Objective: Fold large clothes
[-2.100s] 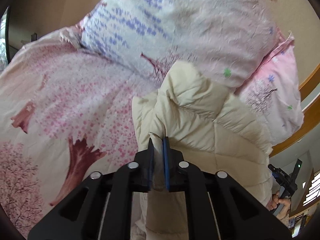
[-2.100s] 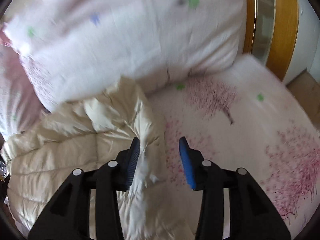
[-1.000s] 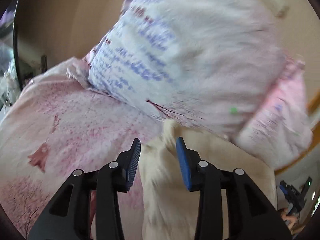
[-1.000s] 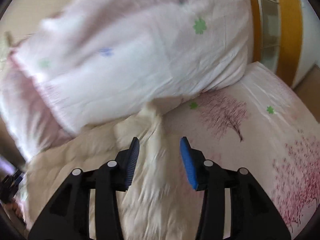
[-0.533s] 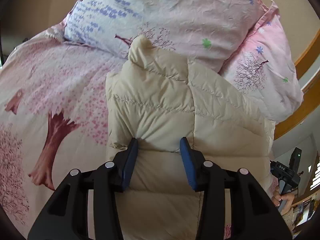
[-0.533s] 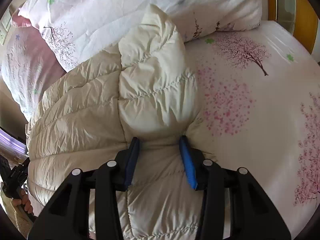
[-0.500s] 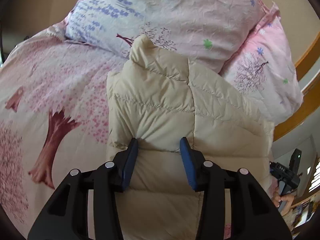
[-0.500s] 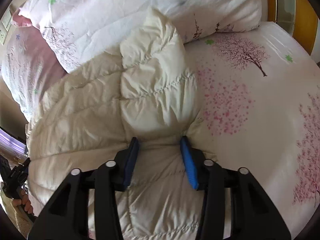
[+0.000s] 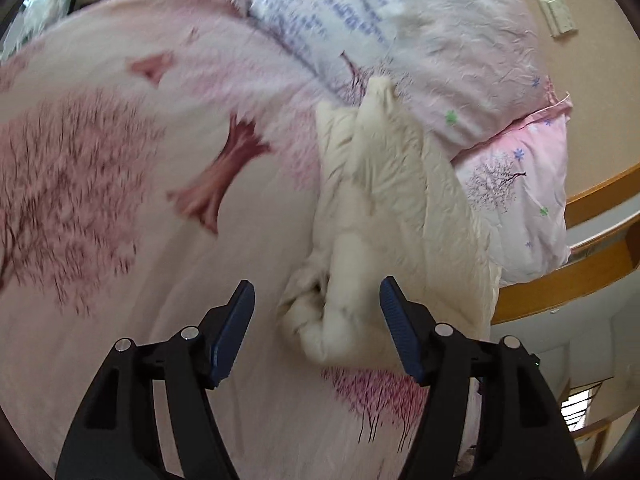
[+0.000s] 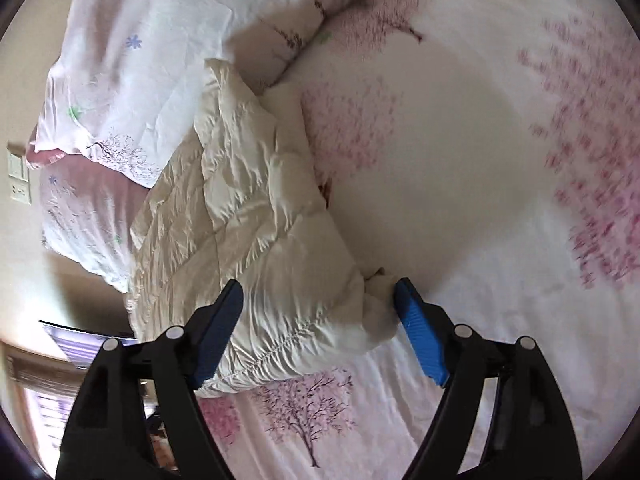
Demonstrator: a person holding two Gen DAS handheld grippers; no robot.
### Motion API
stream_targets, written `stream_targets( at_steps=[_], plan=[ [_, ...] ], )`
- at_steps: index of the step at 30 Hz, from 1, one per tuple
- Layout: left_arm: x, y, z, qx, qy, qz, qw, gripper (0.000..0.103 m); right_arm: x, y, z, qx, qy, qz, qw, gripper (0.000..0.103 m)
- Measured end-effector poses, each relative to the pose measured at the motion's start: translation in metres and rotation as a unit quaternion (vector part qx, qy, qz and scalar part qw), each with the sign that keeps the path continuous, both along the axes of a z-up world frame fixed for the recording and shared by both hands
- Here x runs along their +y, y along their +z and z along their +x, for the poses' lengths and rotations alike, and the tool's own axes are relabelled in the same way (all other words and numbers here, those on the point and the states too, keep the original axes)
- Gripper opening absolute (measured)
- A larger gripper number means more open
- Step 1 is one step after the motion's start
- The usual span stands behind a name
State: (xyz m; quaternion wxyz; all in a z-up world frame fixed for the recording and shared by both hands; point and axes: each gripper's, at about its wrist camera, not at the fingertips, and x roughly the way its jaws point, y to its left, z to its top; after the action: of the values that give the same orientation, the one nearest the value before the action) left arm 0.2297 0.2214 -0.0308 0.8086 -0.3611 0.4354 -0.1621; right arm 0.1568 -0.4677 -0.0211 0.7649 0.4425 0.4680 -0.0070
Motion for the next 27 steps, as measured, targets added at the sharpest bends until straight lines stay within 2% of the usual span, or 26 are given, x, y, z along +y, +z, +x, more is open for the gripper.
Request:
stream_targets(
  at_steps=[2,7,9,10,12,14,20,23,27],
  plan=[
    [-0.006,-0.004,0.0,0.005,-0.01,-0.013,0.9998,0.065,0.002,-0.003,0.0,0.0,0.002,0.009,1.0,0.078],
    [-0.025,-0.011,0.002,0.009,-0.017,-0.042,0.9989,0.06,0.006,-0.011,0.006,-0.004,0.007,0.04,0.999,0.06],
    [-0.028,-0.015,0.005,0.011,-0.008,-0.057,0.9983,0.05,0.007,-0.015,0.007,-0.009,0.008,0.051,0.999,0.041],
    [-0.028,-0.018,0.005,0.011,-0.001,-0.067,0.9977,0.047,0.006,-0.016,0.005,-0.013,0.007,0.057,0.998,0.037],
    [-0.028,-0.023,0.006,0.008,0.011,-0.094,0.9955,0.033,0.006,-0.013,0.002,-0.026,0.008,0.065,0.997,0.027],
    [-0.027,-0.022,0.007,-0.004,0.015,-0.103,0.9945,0.018,0.007,-0.009,-0.002,-0.037,0.01,0.065,0.997,0.022],
    [-0.004,-0.003,-0.016,-0.054,0.033,-0.118,0.991,0.011,0.026,0.02,-0.022,-0.076,0.055,0.055,0.994,0.018],
    [0.021,0.005,-0.048,-0.075,0.052,-0.119,0.9887,0.011,0.046,0.025,-0.039,-0.086,0.093,0.064,0.99,0.017],
    [0.049,0.001,-0.093,-0.083,0.081,-0.118,0.9862,0.011,0.076,0.019,-0.067,-0.08,0.141,0.063,0.985,0.018]
  ],
)
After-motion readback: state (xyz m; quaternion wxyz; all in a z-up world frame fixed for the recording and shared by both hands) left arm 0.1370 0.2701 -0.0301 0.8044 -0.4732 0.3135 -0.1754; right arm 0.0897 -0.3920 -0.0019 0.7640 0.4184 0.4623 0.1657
